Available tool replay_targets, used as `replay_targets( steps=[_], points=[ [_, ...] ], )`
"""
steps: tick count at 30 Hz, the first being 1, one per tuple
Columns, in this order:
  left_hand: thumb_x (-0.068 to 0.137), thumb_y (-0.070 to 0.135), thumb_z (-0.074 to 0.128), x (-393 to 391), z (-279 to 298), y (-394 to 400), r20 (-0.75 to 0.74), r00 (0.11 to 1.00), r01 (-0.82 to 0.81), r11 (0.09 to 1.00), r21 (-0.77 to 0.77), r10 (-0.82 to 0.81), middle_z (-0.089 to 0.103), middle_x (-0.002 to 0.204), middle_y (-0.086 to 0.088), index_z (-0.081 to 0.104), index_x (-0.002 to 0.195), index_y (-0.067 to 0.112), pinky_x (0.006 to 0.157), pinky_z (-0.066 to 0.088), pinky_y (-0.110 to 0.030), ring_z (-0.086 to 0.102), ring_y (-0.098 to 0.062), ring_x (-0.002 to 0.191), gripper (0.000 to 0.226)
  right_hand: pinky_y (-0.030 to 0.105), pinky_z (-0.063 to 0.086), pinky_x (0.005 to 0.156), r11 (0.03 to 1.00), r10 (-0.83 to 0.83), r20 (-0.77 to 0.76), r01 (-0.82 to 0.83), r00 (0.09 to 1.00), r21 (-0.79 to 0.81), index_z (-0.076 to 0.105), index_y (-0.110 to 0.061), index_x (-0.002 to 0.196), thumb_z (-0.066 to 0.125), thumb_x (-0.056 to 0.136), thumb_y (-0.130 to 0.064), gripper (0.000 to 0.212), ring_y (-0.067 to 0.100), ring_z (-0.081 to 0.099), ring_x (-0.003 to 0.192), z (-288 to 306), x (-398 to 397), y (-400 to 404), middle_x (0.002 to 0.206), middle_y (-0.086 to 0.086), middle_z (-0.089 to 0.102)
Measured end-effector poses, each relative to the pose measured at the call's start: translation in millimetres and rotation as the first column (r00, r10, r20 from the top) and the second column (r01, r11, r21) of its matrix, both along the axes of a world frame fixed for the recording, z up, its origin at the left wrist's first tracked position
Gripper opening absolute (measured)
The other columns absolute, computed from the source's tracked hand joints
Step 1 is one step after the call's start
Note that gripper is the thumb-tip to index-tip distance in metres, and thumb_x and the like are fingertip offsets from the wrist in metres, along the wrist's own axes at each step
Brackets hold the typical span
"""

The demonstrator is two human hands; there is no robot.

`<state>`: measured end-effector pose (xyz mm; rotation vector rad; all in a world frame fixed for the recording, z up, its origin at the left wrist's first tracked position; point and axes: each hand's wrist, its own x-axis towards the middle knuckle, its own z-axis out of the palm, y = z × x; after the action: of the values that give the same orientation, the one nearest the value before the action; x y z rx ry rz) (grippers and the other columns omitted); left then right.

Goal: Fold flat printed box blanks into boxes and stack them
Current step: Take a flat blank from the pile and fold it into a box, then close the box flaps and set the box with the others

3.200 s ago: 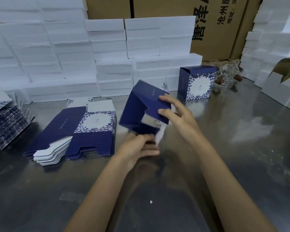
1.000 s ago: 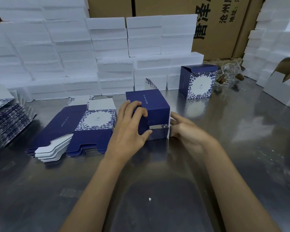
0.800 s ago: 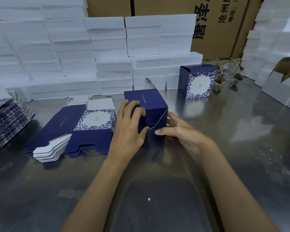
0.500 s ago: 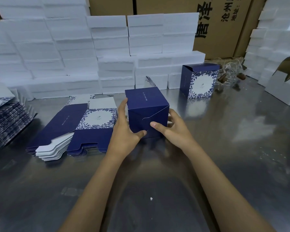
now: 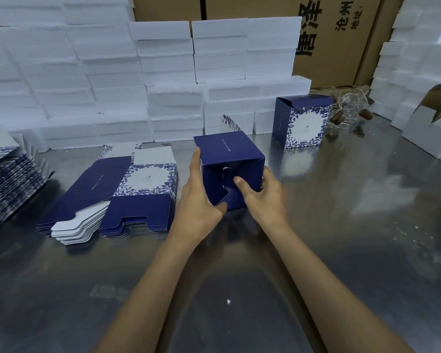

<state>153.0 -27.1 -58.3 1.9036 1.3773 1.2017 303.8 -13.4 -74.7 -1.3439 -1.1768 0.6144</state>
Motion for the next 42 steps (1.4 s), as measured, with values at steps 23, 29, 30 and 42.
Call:
replay_targets(
  steps=[23, 29, 30, 42],
  points=[
    [0.082, 0.046, 0.073, -2.4, 21.1, -0.8, 0.642, 0.762, -0.011, 0.993, -0.119, 0.086, 0.055, 0.129, 0.025, 0.042, 0.134, 0.048, 0.084, 0.037, -0.011, 0.052, 0.024, 0.106, 0.060, 0.027, 0.046, 0.085, 0.960, 0.248, -0.566, -0.279, 0.786, 0.033, 0.067, -0.027, 0.108, 0.055, 0.088, -0.016, 0.026, 0.010, 0.060, 0.096, 38.8, 19.5, -7.3, 0.105, -0.005, 0.068],
    [0.090, 0.036, 0.069, 1.6, 20.2, -6.6, 0.532, 0.844, -0.043, 0.996, -0.073, 0.076, 0.060, 0.119, 0.010, 0.040, 0.139, 0.046, 0.077, 0.044, -0.006, 0.059, 0.012, 0.097, 0.058, 0.015, 0.048, 0.086, 0.998, -0.002, -0.286, -0.016, 0.958, -0.058, 0.066, -0.020, 0.124, 0.051, 0.100, -0.005, 0.032, 0.013, 0.061, 0.116, 43.3, 24.9, -13.3, 0.126, 0.001, 0.068],
    [0.089, 0.044, 0.066, 3.3, 21.9, -7.5, 0.533, 0.843, -0.034, 0.996, -0.086, 0.075, 0.061, 0.116, 0.010, 0.045, 0.136, 0.047, 0.081, 0.044, -0.011, 0.059, 0.011, 0.098, 0.051, 0.018, 0.050, 0.090, 0.998, -0.007, -0.311, -0.014, 0.950, -0.068, 0.066, -0.019, 0.126, 0.053, 0.102, -0.019, 0.027, 0.012, 0.063, 0.114, 46.6, 25.1, -14.3, 0.126, 0.001, 0.069],
    [0.074, 0.082, 0.042, 6.9, 30.6, -9.0, 0.459, 0.866, -0.079, 0.960, -0.268, 0.199, 0.069, 0.100, 0.005, 0.061, 0.094, 0.031, 0.097, 0.052, -0.051, 0.068, -0.018, 0.100, 0.057, 0.034, 0.047, 0.096, 0.996, 0.068, -0.249, -0.082, 0.966, -0.043, 0.054, -0.044, 0.115, 0.070, 0.070, -0.057, 0.049, 0.002, 0.062, 0.108, 48.0, 7.6, -26.4, 0.121, -0.017, 0.064]
  ],
)
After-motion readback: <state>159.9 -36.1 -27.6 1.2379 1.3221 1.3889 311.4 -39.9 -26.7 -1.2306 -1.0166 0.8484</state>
